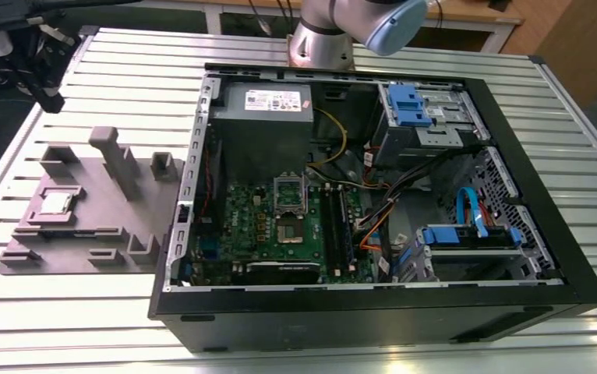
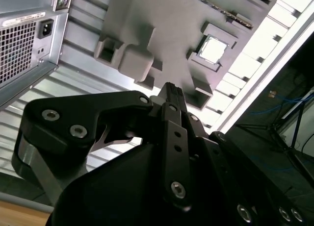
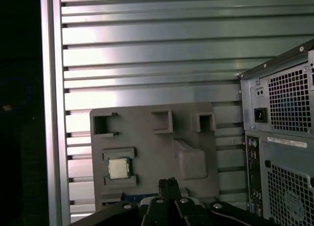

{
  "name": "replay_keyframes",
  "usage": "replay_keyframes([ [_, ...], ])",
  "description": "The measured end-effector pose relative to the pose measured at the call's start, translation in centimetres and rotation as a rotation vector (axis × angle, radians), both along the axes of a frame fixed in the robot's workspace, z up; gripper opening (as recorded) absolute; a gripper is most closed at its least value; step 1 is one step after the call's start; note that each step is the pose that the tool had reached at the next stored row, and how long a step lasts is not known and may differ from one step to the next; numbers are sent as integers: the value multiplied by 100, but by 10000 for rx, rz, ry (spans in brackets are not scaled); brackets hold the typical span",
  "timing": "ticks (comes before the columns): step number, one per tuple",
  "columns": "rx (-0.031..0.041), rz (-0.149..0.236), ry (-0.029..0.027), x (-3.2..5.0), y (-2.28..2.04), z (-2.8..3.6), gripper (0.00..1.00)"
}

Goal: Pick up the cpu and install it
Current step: 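Reach for the cpu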

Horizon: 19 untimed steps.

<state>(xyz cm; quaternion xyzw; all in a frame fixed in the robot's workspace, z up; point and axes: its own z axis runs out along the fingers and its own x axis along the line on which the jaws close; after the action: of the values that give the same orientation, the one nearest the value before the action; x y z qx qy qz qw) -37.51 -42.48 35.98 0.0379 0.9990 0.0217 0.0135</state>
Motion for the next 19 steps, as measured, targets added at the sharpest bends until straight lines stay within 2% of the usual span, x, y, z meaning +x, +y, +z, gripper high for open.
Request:
replay_keyframes([
  [7,0,0,1,-72,-45,-116,10],
  [19,-1,0,1,-112,-143,-265,10],
])
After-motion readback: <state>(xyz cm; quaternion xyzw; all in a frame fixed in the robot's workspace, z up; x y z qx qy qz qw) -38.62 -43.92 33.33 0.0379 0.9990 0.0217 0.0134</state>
